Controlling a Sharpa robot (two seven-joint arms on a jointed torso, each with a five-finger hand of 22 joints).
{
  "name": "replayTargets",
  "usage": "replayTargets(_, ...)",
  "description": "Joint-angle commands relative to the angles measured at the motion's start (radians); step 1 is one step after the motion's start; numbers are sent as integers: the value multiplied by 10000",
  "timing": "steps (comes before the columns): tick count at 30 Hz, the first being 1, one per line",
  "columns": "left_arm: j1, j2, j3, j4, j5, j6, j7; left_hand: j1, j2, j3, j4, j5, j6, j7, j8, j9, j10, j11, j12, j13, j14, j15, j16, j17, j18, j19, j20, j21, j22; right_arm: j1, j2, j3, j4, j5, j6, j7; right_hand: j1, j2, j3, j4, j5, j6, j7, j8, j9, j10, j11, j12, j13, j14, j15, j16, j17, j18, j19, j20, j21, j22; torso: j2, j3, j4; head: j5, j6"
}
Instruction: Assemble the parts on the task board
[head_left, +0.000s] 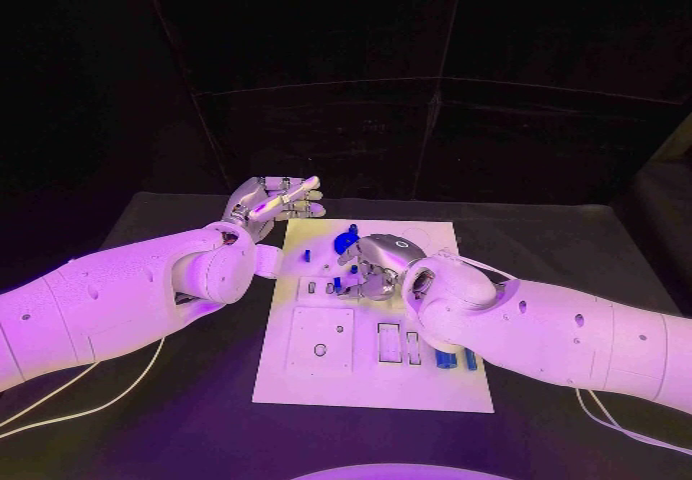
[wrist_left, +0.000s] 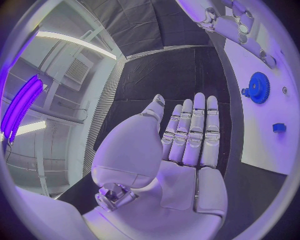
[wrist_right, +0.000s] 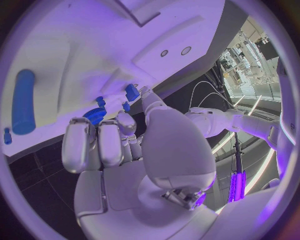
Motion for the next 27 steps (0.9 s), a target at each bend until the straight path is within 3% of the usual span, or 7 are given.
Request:
replayTargets(1,19,-35,10,-2,-363,413,-269,-70,46,-115,23,25,76,-14,-27,-18,121,-27,56,18,133,-15,39,52,159,139,-17,54,9,60,-306,13,372,-373,-809,1265,95,75,-463,292,-79,-112,-1,1,11,-100,8,19,-35,175,65,-91,-71,-85,-9,92,-78,-31,-16,-8,-3,37,1)
replayTargets(9,94,-239,11,-45,-2226,811,-1978,-1293,-339,-937,681,38,108,41,-58,-1,285,-60,25,135,1049,-210,655,550,155,963,-245,298,123,550,-1526,32,1158,502,-1065,2366,680,406,-1046,506,45,-226,-40,105,23,-185,-26,-3,-117,164,48,-144,-142,-67,-54,76,-123,-108,-101,28,-17,24,20)
replayTargets(14,338,-323,12,-25,-4165,1597,-3790,-1592,-313,-1405,971,62,785,-520,528,296,1333,-666,961,772,2886,-916,2803,1909,93,2731,-951,1295,627,970,-2153,42,1254,2010,-1214,2748,1137,858,-993,376,325,35,-36,309,64,-214,-35,-42,-180,148,36,-201,-225,-61,-78,60,-151,-148,-210,71,-82,128,16)
replayTargets(22,907,-209,10,-130,-7244,4179,-7208,-1415,286,-1906,1255,33,839,-944,1173,863,1509,-1093,2785,2572,3980,-1455,11430,10524,117,4335,-1641,3190,1851,1400,-2679,317,962,3598,-1370,3011,1270,1026,-1063,320,492,156,-23,412,65,-151,-29,8,-159,162,40,-185,-184,-68,-55,60,-132,-109,-383,170,-181,294,-38)
replayTargets(23,996,-149,9,-157,-7714,4493,-7633,-1421,420,-1979,1336,48,914,-1027,1356,1011,1544,-1155,3209,2962,4099,-1527,12435,11668,37,4406,-1667,3728,2357,1441,-2725,338,892,3748,-1402,3045,1287,1046,-1078,311,520,170,-23,424,64,-146,-29,9,-163,163,40,-187,-187,-68,-55,60,-133,-112,-404,183,-196,312,-51)
replayTargets(25,1095,-4,8,-224,-8169,4738,-8128,-1343,410,-2121,1330,76,1031,-1106,1691,1276,1567,-1320,3997,3644,4217,-1618,13319,12718,-618,5236,-1793,8080,7442,1479,-2760,357,809,3944,-1455,3102,1316,1080,-1100,296,574,200,-27,449,64,-143,-32,6,-173,161,39,-195,-201,-67,-55,60,-133,-114,-428,193,-202,320,-43)
replayTargets(27,1152,137,7,-304,-8399,4855,-8440,-1302,438,-2306,1344,103,910,-1228,2205,1781,1317,-1395,5666,5250,4311,-1731,13794,13307,-915,5339,-1896,9991,9660,1498,-2764,366,765,4105,-1494,3152,1335,1111,-1127,286,641,222,-31,469,62,-159,-35,-21,-206,148,37,-231,-263,-57,-76,60,-158,-165,-446,189,-206,320,-55)
